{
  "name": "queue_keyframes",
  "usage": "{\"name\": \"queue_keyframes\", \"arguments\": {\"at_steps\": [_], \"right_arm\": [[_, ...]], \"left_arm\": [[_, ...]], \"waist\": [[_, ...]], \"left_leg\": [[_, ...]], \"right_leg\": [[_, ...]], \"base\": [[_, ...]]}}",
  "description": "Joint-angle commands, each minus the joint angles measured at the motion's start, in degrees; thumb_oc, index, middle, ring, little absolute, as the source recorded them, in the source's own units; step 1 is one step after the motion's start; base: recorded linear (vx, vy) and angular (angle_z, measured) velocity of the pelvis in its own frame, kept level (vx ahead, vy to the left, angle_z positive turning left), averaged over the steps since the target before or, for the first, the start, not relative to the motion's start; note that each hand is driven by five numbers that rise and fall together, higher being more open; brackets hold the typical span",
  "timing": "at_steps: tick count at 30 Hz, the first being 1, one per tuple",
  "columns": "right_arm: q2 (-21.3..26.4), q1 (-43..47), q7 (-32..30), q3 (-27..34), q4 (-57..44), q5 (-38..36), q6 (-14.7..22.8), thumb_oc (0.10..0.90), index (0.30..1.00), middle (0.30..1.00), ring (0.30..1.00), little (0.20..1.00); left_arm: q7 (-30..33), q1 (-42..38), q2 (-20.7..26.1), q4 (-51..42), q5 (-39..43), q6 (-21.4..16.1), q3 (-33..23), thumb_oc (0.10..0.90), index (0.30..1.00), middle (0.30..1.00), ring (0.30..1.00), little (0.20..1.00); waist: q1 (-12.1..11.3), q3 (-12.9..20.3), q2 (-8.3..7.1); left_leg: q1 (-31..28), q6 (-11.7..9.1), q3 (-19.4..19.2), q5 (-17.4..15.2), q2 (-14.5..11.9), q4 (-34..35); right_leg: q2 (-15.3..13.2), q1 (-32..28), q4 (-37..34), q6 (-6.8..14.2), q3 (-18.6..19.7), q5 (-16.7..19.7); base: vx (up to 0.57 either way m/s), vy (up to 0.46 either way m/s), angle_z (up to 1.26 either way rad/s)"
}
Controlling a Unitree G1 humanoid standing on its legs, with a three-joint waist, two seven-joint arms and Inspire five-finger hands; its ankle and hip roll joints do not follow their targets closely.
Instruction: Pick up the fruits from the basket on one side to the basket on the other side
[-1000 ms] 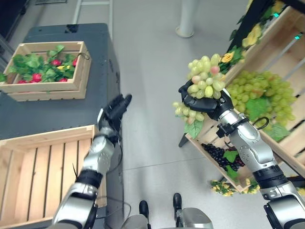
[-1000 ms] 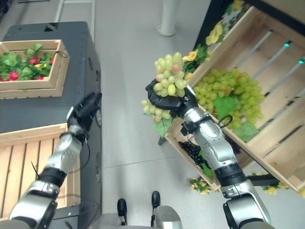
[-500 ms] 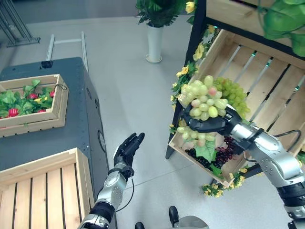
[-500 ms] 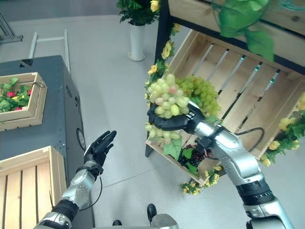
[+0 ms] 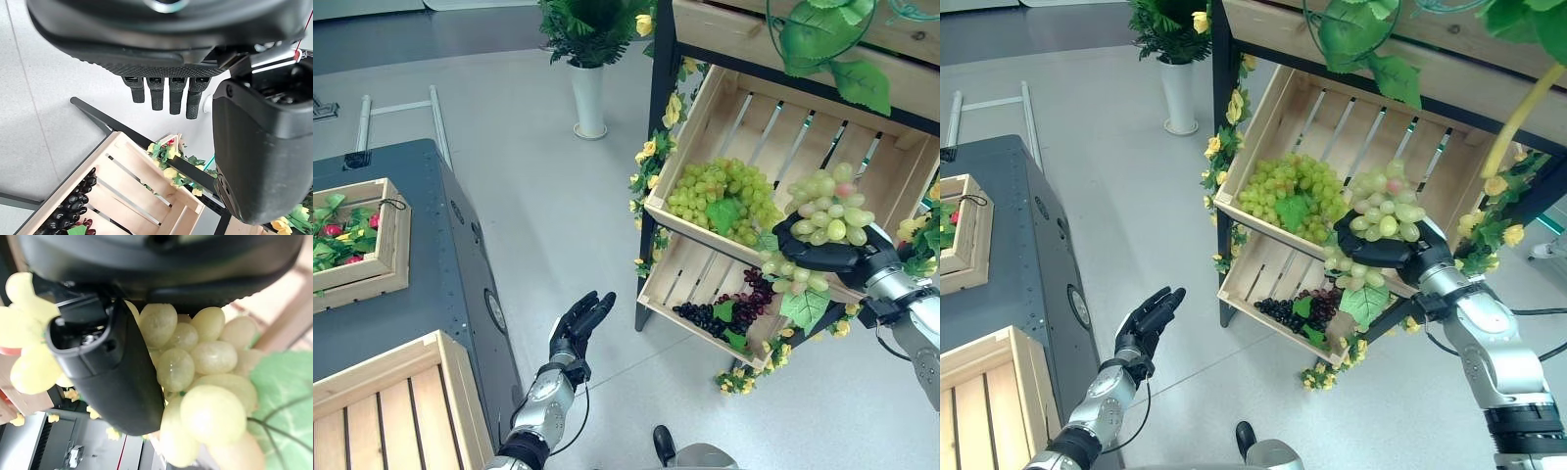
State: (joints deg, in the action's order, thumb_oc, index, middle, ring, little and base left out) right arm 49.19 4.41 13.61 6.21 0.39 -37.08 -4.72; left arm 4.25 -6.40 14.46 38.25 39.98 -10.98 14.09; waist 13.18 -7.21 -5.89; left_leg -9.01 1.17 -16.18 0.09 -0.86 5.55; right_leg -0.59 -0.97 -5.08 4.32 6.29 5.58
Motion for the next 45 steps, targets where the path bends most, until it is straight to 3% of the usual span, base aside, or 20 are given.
{"name": "queue_keyframes", "arguments": {"at_steps": [1,9,19,28,36,37,38,45], "right_arm": [[6.71,8.50,-6.98,8.50,6.22,1.65,10.92,0.400,0.300,0.300,0.300,0.300],[12.22,17.18,-8.69,4.45,13.76,1.38,10.91,0.400,0.300,0.300,0.300,0.300],[18.21,34.81,-6.40,-7.95,29.00,1.61,8.08,0.400,0.300,0.300,0.300,0.300],[18.62,42.20,-6.06,-15.78,37.60,6.62,4.58,0.400,0.300,0.300,0.300,0.300],[16.34,42.43,-0.95,-18.75,44.29,12.20,1.78,0.400,0.300,0.300,0.300,0.300],[15.75,42.23,1.92,-19.20,45.27,13.33,0.14,0.493,0.439,0.439,0.439,0.439],[15.53,42.31,2.18,-19.80,45.83,14.29,-0.97,0.800,0.900,0.900,0.900,0.900],[16.07,44.29,1.43,-21.93,49.88,17.69,-0.37,0.800,0.900,0.900,0.900,0.900]], "left_arm": [[-1.11,-3.41,1.06,-0.85,-2.46,-6.34,2.30,0.800,0.900,0.900,0.900,0.900],[-1.52,-4.22,2.01,-1.22,-2.88,-4.54,4.20,0.800,0.900,0.900,0.900,0.900],[-3.13,-4.62,2.65,0.28,-2.40,-3.34,5.66,0.800,0.900,0.900,0.900,0.900],[-3.85,-5.03,2.52,1.46,-2.32,-3.41,5.66,0.800,0.900,0.900,0.900,0.900],[-3.95,-5.87,2.43,2.22,-2.11,-3.06,5.19,0.800,0.900,0.900,0.900,0.900],[-3.95,-6.12,2.38,2.30,-2.31,-2.85,5.07,0.800,0.900,0.900,0.900,0.900],[-3.96,-6.31,2.26,2.41,-2.46,-2.79,4.96,0.800,0.900,0.900,0.900,0.900],[-3.73,-6.63,2.44,2.25,-2.23,-2.86,5.22,0.800,0.900,0.900,0.900,0.900]], "waist": [[-2.39,4.18,-0.45],[-4.19,4.00,-0.98],[-7.46,4.61,-1.64],[-9.27,4.36,-2.02],[-10.21,3.81,-2.08],[-10.27,3.62,-2.05],[-10.29,3.48,-2.07],[-10.17,3.04,-1.84]], "left_leg": [[1.99,0.84,2.52,-4.15,1.33,-0.55],[2.09,0.95,3.89,-4.19,1.55,-0.55],[2.25,0.80,6.12,-4.20,2.01,-0.55],[2.47,0.79,7.78,-3.98,2.36,-0.55],[2.01,0.98,8.36,-3.96,2.52,-0.55],[1.95,0.99,8.30,-3.96,2.49,-0.55],[1.93,0.98,8.22,-3.92,2.44,-0.55],[1.76,0.95,7.81,-3.88,2.41,-0.55]], "right_leg": [[3.00,-0.99,0.08,-0.31,0.27,-0.09],[3.03,-1.20,0.08,-0.35,-0.33,-0.26],[2.66,-1.65,0.08,-0.49,-2.39,-0.81],[2.38,-1.92,0.08,-0.70,-3.89,-0.98],[2.09,-2.48,0.08,-0.85,-4.59,-1.07],[2.02,-2.50,0.08,-0.85,-4.64,-1.06],[1.99,-2.49,0.08,-0.89,-4.64,-1.01],[2.02,-2.55,0.08,-0.94,-4.36,-0.91]], "base": [[-0.01,-0.031,0.00],[0.01,-0.008,-0.02],[0.00,-0.002,0.02],[0.00,0.000,0.06],[0.00,0.006,0.07],[0.00,0.000,0.00],[0.00,0.000,0.00],[0.00,0.000,0.00]]}}
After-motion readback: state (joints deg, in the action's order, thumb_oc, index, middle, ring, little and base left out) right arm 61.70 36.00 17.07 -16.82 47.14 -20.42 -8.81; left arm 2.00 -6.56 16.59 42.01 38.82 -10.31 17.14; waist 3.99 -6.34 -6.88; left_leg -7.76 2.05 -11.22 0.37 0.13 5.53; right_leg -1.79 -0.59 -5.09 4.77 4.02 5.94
